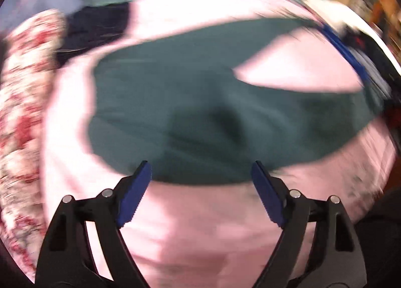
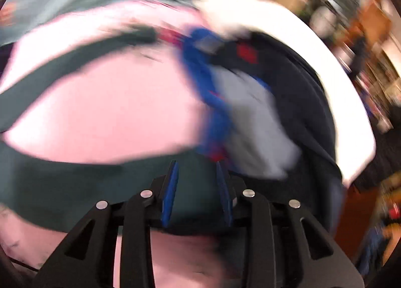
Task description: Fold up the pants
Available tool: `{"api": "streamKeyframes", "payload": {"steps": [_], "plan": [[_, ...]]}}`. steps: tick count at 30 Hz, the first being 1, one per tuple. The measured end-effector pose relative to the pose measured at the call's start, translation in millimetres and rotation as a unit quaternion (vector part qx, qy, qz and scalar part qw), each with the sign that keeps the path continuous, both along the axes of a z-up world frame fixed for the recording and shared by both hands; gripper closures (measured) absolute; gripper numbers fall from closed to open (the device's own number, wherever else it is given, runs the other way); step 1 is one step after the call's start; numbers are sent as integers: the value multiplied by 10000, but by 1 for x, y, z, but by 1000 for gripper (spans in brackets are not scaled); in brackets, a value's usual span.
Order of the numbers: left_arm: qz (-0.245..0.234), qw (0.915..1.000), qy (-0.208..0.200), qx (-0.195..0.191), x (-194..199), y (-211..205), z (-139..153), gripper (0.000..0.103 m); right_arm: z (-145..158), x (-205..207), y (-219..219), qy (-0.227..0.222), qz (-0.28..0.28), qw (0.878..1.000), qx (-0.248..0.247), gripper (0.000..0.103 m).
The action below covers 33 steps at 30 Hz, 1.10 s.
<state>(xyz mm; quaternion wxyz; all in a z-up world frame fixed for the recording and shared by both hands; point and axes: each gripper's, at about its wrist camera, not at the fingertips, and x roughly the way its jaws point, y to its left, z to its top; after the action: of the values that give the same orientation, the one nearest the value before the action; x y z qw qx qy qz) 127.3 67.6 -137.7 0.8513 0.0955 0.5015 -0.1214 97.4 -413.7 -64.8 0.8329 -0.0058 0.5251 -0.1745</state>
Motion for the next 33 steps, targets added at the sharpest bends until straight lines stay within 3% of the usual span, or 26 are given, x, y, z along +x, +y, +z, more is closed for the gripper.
{"api": "streamKeyframes", "payload": {"steps": [2,4,5,7,9,10,11,12,14,15,17,19,21,23,25,28,31,33], "plan": [[597,9982,-74,-67,23,48,1,20,5,17,67,-296,1053,9931,422,70],[1012,9942,-16,-373,45,91,-6,20,7,28,135,-543,2077,9729,855,61],[1063,9927,66,-560,57,102,-10,20,6,33,184,-682,2727,9533,1108,53],[1113,9904,169,-797,73,125,-22,20,1,34,253,-749,3584,9198,1415,52],[958,9889,392,-1062,90,136,-36,23,-12,29,334,-810,4521,8751,1524,52],[840,9878,519,-1205,96,139,-42,24,-18,26,358,-773,4780,8618,1507,52],[646,9867,641,-1348,100,140,-48,36,-27,22,391,-712,5111,8437,1478,52],[390,9858,764,-1446,102,137,-53,59,-35,19,415,-687,5370,8291,1395,52],[67,9879,837,-1302,99,130,-59,75,-57,16,457,-640,5728,8125,875,52],[-27,9889,807,-1246,99,131,-60,82,-69,20,468,-606,5799,8098,655,52],[-75,9871,826,-1368,97,140,-59,86,-93,30,486,-517,5831,8104,235,52],[-34,9856,807,-1487,98,149,-55,88,-114,41,500,-351,5822,8122,-42,74],[21,9850,804,-1525,95,162,-51,91,-117,50,501,-192,5829,8123,83,100],[52,9864,750,-1460,88,168,-43,98,-109,53,506,-184,5764,8169,142,101],[151,9874,617,-1452,82,177,-32,98,-88,52,512,-333,5712,8192,393,101],[488,9881,610,-1328,76,190,-33,98,-94,53,526,-287,5719,8182,510,100],[1031,9836,949,-1139,76,213,-53,98,-117,61,526,146,5541,8297,651,89],[1319,9808,820,-1179,73,222,-43,94,-104,71,505,214,5286,8401,1197,70]]}}
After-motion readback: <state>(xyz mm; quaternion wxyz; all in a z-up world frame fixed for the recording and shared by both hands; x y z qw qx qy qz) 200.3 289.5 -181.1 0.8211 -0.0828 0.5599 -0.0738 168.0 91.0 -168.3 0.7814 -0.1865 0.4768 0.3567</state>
